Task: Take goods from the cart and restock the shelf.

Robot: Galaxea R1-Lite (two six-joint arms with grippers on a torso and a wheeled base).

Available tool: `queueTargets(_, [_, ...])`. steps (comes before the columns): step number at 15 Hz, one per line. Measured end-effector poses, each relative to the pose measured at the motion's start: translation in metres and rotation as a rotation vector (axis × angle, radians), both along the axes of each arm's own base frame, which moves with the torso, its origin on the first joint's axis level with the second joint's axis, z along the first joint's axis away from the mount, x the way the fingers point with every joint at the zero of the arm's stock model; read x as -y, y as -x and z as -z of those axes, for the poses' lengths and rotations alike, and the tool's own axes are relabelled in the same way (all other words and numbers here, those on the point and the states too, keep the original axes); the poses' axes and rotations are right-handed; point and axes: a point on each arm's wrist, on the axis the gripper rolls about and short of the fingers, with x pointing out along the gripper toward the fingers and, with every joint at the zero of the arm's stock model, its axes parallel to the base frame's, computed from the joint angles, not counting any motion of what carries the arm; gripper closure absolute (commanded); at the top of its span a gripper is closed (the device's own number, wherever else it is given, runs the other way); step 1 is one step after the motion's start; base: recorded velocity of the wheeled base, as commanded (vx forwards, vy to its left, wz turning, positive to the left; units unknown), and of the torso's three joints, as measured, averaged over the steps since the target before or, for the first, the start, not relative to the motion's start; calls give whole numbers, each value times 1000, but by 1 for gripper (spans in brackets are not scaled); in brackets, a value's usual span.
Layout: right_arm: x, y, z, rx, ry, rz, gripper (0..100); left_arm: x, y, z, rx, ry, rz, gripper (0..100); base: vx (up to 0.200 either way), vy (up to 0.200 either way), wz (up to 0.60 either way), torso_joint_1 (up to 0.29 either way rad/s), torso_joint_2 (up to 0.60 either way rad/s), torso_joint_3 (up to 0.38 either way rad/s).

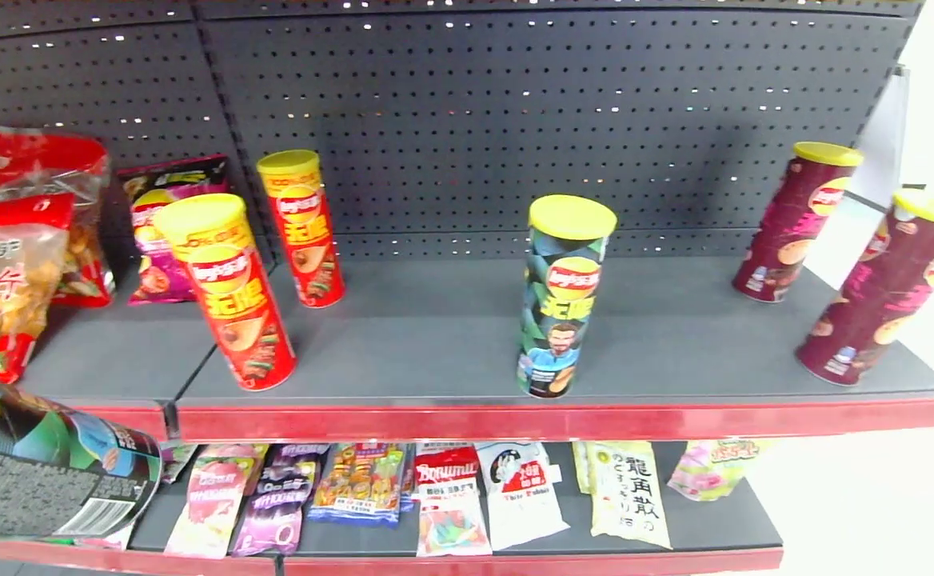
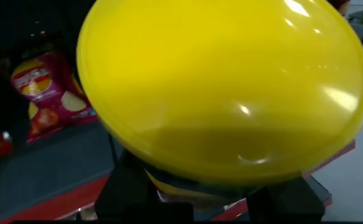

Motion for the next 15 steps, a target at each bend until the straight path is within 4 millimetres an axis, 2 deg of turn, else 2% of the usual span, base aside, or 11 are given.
queueTargets(5, [0,0,4,1,7,-4,0,0,0,-1,1,0,-1,100,0,0,-600,0,4,3])
queueTargets(11, [-1,-4,13,-24,-6,-44,0,-3,-5,-6,-4,7,-80,100,0,0,0,0,0,0])
queueTargets(15, [-3,-13,20,58,-64,-107,0,-5,-14,-6,-35,15,-140,100,0,0,0,0,0,0])
